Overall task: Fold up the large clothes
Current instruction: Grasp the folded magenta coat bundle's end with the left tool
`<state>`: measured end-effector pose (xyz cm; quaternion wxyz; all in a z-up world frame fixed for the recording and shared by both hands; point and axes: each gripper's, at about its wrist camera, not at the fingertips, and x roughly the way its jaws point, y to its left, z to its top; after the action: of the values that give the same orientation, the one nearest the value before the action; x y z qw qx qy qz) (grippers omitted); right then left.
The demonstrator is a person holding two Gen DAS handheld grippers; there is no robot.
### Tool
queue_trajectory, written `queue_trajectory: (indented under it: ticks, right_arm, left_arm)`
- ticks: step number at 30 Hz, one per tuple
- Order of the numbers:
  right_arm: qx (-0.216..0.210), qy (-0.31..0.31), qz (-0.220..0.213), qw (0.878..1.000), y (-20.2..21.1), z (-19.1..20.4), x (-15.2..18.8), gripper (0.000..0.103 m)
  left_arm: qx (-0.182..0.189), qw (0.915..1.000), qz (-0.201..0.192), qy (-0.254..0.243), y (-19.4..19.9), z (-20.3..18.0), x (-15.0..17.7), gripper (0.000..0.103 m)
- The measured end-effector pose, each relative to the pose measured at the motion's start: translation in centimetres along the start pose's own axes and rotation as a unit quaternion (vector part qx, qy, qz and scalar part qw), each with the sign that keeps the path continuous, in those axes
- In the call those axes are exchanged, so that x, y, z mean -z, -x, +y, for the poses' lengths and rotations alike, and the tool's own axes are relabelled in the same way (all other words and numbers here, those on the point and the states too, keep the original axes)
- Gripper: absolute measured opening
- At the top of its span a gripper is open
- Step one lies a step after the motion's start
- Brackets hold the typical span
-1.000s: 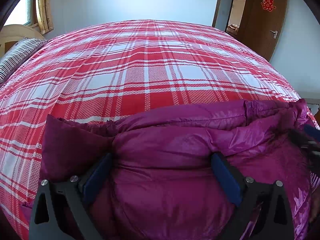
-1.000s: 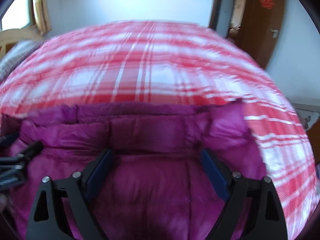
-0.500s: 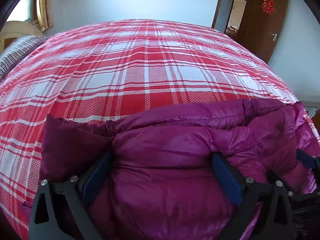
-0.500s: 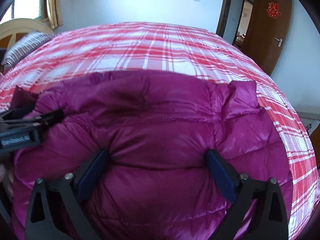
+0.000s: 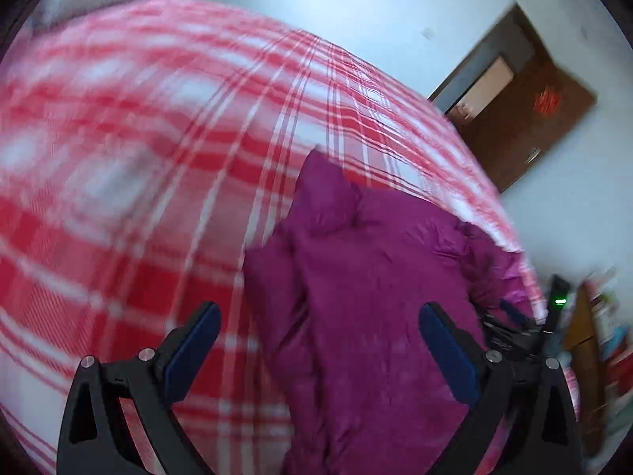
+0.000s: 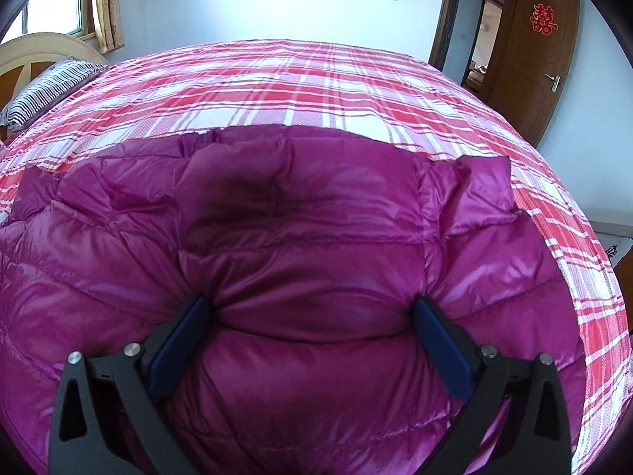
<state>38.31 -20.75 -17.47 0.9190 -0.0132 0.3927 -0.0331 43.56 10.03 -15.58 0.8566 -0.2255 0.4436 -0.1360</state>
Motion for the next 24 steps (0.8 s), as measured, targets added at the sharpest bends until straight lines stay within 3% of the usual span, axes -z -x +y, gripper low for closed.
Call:
queue_trajectory:
  ticks: [3,7,12,14,19,22,24]
  right_arm:
    - [0.0,0.0,-0.001,1.0,0.0,0.0,0.0,0.103]
    - [-0.002,-0.001,-0.002,1.0,0.1,-0.1,0.1,0.103]
    - [-0.015,-0.005,-0.001,1.0,0.5,-0.4,-0.1,0.103]
    - [-0.023,-0.005,-0.002,1.0,1.6,-0.6,-0.2,0.098]
    - [-0.051,0.009,-0.063,0.997,6.6,0.7,0.2,0.099]
    - [-0.022,0.059,-0.026,0.998,4.8,2.7,1.2,0.099]
    - [-0.017,0.053,-0.026,0.998,3.2,2.8,2.1,0.103]
  left_arm:
    - [0.041,0.9988,0.009,0.024,-0.4,0.7,1.4,0.1]
    - [0.066,0.9973,0.015,0.029,-1.9,0.3,2.3,0.1]
    - [0.1,0.994,0.019,0.039,-2.5,0.5,1.8,0.1]
    - [0.111,0.9927,0.022,0.04,-2.6,0.8,1.4,0.1]
    - [0.116,0.9928,0.026,0.008,-2.9,1.1,1.2,0.1]
    - [0.114,0.9928,0.03,-0.025,-3.1,0.5,1.4,0.1]
    - [0.128,0.991,0.027,-0.029,-3.1,0.3,1.6,0.1]
